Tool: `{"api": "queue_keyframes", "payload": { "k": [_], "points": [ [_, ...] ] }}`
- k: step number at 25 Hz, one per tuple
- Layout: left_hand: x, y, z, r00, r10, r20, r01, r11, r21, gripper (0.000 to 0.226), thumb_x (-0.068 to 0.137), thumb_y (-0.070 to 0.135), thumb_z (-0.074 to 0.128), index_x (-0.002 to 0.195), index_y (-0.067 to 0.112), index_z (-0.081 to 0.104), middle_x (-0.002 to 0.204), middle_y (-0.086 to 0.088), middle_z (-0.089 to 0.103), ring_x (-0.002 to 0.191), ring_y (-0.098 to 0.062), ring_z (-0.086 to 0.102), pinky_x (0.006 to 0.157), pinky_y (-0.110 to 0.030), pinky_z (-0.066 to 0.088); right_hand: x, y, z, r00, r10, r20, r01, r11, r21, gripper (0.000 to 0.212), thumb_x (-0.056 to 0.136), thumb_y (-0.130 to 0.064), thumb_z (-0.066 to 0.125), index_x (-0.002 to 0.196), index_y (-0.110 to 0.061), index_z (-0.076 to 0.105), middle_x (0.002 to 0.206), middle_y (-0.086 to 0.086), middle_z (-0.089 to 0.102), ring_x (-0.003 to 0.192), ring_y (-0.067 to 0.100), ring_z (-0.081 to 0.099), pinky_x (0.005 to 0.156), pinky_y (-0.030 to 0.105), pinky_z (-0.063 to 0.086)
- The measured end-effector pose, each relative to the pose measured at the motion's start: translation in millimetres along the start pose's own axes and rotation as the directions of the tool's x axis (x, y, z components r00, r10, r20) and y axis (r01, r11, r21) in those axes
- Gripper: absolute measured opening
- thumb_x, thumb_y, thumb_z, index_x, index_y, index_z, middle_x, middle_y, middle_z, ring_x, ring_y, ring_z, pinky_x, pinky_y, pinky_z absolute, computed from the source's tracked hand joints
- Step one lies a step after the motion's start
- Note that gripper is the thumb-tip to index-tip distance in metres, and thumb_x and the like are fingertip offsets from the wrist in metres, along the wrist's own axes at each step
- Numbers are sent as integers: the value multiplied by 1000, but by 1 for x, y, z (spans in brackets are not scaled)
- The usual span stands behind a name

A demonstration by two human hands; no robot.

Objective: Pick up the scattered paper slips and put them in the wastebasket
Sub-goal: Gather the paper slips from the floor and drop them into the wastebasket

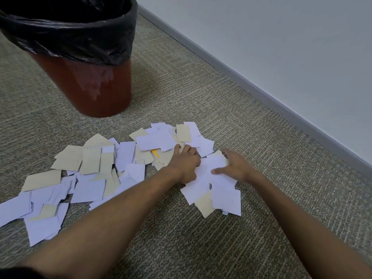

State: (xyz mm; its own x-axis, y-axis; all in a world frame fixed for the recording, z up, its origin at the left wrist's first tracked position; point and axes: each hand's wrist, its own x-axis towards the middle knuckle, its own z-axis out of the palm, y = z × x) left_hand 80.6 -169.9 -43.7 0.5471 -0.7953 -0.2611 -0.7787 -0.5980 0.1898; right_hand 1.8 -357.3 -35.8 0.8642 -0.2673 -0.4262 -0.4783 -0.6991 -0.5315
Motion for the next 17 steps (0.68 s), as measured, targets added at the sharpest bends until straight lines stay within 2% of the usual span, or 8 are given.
{"api": "queue_keyframes", "payload": {
  "k": [2, 5, 7, 9, 11, 13, 15, 17],
  "points": [
    [-1, 1, -4, 999, 7, -31, -7, 1000, -5, 18, 75, 13, 59, 93, 13, 57, 113, -8, 48, 115, -29, 38, 104, -49, 21, 1, -1, -5, 999, -6, 41, 2, 995, 103, 53, 69, -25, 86, 114, -15, 59, 103, -2, 67, 95, 21, 64, 74, 32, 52],
    [-4, 2, -10, 998, 16, -66, -25, 989, -143, 26, 71, 2, 54, 92, 15, 47, 103, -7, 51, 98, -27, 48, 83, -38, 24, -3, -5, -10, 996, -48, 73, 38, 991, 132, 34, 72, -17, 84, 100, -16, 65, 88, -9, 67, 78, 8, 63, 59, 20, 46],
    [-5, 2, -11, 997, -5, -79, -15, 967, -254, 36, 71, -2, 53, 103, 12, 46, 103, -9, 56, 94, -29, 51, 74, -36, 22, -5, -5, -13, 993, -97, 74, 87, 988, 127, 27, 74, -16, 82, 96, -10, 67, 89, 0, 70, 79, 16, 67, 64, 28, 53],
    [-7, -1, -9, 998, -33, -52, 13, 939, -343, 38, 74, -2, 54, 110, 8, 49, 103, -10, 57, 94, -30, 51, 73, -35, 26, -11, -5, -19, 989, -119, 92, 107, 986, 128, 18, 77, -18, 79, 91, -15, 68, 89, -2, 71, 81, 15, 67, 69, 32, 53],
    [-9, -7, -6, 998, -37, -60, 11, 918, -396, 10, 74, 0, 56, 81, 6, 53, 82, -9, 55, 82, -31, 51, 65, -33, 30, -19, -8, -28, 985, -126, 114, 109, 984, 143, 14, 81, -18, 76, 89, -23, 65, 87, -10, 68, 79, 8, 65, 68, 28, 48],
    [-14, -15, -10, 996, -70, -58, 40, 910, -414, 29, 75, 3, 57, 59, 11, 35, 62, -4, 40, 68, -29, 46, 59, -33, 28, -28, -14, -39, 986, -141, 84, 128, 981, 148, 15, 82, -19, 75, 92, -24, 65, 87, -9, 69, 78, 9, 66, 67, 27, 47],
    [-21, -26, -23, 986, -121, -114, 58, 893, -446, 34, 77, 7, 60, 55, 13, 33, 56, -3, 37, 64, -29, 45, 56, -33, 26, -38, -23, -50, 988, -153, -11, 152, 975, 159, 20, 83, -20, 75, 100, -19, 66, 90, -5, 70, 78, 11, 67, 63, 24, 48],
    [-31, -38, -46, 962, -185, -200, 60, 860, -507, 29, 79, 9, 62, 57, 11, 43, 58, -4, 44, 65, -29, 48, 56, -32, 28, -47, -37, -61, 983, -137, -126, 165, 954, 249, 17, 84, -21, 73, 99, -18, 67, 90, -3, 71, 76, 11, 68, 59, 22, 48]
  ]
}}
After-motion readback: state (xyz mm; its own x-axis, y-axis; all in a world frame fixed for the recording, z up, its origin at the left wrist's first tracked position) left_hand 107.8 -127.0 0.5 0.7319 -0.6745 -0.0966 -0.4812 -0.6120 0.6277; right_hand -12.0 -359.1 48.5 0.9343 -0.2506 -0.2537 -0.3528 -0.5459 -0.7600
